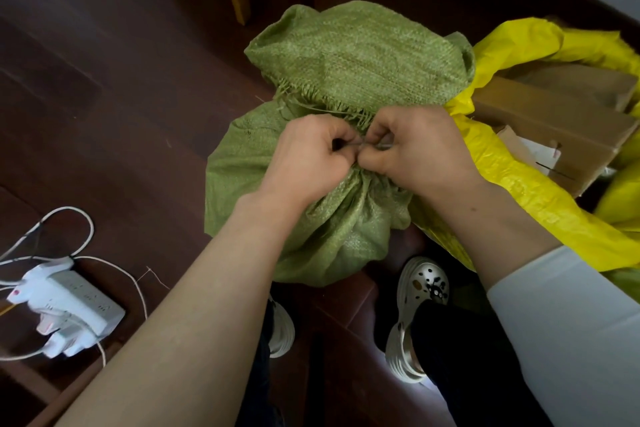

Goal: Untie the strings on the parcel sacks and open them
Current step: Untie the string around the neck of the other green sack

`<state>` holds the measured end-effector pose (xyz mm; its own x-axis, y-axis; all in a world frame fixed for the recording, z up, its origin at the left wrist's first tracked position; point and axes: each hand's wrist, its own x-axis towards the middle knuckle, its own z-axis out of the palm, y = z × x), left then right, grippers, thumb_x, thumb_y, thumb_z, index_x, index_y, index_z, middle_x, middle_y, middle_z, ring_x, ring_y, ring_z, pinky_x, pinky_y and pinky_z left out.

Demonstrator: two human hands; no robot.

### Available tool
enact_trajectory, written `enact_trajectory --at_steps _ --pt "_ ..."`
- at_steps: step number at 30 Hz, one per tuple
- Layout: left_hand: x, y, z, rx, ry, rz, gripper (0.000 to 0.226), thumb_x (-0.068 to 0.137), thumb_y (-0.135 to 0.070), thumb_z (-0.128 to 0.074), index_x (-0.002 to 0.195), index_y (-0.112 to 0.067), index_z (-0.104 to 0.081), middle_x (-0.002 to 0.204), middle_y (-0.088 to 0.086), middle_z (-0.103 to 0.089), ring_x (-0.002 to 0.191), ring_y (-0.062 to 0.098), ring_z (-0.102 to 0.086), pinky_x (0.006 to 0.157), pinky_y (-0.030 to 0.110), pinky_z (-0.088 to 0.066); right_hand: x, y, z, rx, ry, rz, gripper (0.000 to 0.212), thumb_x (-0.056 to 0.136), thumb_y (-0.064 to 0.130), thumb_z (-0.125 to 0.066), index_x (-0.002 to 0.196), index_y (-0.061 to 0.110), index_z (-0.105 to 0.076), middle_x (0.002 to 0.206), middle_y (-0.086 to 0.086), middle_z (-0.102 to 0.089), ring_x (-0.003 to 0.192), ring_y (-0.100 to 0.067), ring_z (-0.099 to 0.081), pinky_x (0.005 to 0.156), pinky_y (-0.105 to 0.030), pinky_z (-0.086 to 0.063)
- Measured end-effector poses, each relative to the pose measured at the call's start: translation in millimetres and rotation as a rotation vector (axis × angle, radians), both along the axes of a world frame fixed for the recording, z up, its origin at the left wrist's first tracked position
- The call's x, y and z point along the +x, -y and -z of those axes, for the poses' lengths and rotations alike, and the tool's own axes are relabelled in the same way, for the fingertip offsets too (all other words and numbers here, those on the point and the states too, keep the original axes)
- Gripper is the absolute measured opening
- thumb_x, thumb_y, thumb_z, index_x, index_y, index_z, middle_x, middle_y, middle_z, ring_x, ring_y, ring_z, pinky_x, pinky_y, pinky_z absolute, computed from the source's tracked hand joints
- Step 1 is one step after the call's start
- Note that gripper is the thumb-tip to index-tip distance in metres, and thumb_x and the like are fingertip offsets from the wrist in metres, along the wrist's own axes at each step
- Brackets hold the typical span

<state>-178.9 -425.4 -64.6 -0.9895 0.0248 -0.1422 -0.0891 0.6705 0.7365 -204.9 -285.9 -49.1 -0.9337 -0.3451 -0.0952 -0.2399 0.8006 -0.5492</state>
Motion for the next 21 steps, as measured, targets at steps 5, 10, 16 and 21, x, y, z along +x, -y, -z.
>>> enact_trajectory --at_steps 5,10,16,21 --pt "-2 0 3 0.235 0.040 -0.092 0.011 0.072 -0.028 -0.067 0.080 -0.024 -0.073 0.065 -0.016 -0.062 0.059 0.007 -0.055 0.061 0.027 -0.048 0 -3 5 -0.386 0.196 0.213 0.013 0.063 0.012 -0.074 0.059 0.016 -0.062 0.048 0.008 -0.056 0.052 -0.015 -0.056 0.051 -0.026 -0.043" --pt "-4 4 0 0.116 0.025 -0.044 0.011 0.078 -0.020 -0.072 0.087 -0.013 -0.074 0.070 -0.012 -0.062 0.062 0.004 -0.054 0.066 0.022 -0.044 -1 -1 -5 -0.171 0.141 0.075 0.008 0.074 0.013 -0.070 0.082 0.014 -0.070 0.065 0.001 -0.067 0.067 -0.020 -0.065 0.065 -0.031 -0.051" --pt "-6 2 -7 -0.086 -0.016 0.018 0.016 0.082 -0.024 -0.069 0.094 -0.016 -0.074 0.091 0.003 -0.073 0.086 0.021 -0.066 0.078 0.032 -0.052 7 11 -9 0.277 -0.058 -0.077 0.024 0.092 0.022 -0.050 0.107 0.014 -0.067 0.101 -0.012 -0.067 0.097 -0.032 -0.059 0.071 -0.031 -0.039" --pt "-7 0 -1 0.067 0.019 -0.116 0.008 0.080 -0.023 -0.071 0.084 -0.017 -0.073 0.075 -0.005 -0.067 0.068 0.014 -0.059 0.070 0.031 -0.053 5 9 2 -0.058 0.006 0.156 0.016 0.085 0.018 -0.058 0.092 0.012 -0.072 0.084 -0.008 -0.071 0.085 -0.028 -0.065 0.077 -0.030 -0.048"
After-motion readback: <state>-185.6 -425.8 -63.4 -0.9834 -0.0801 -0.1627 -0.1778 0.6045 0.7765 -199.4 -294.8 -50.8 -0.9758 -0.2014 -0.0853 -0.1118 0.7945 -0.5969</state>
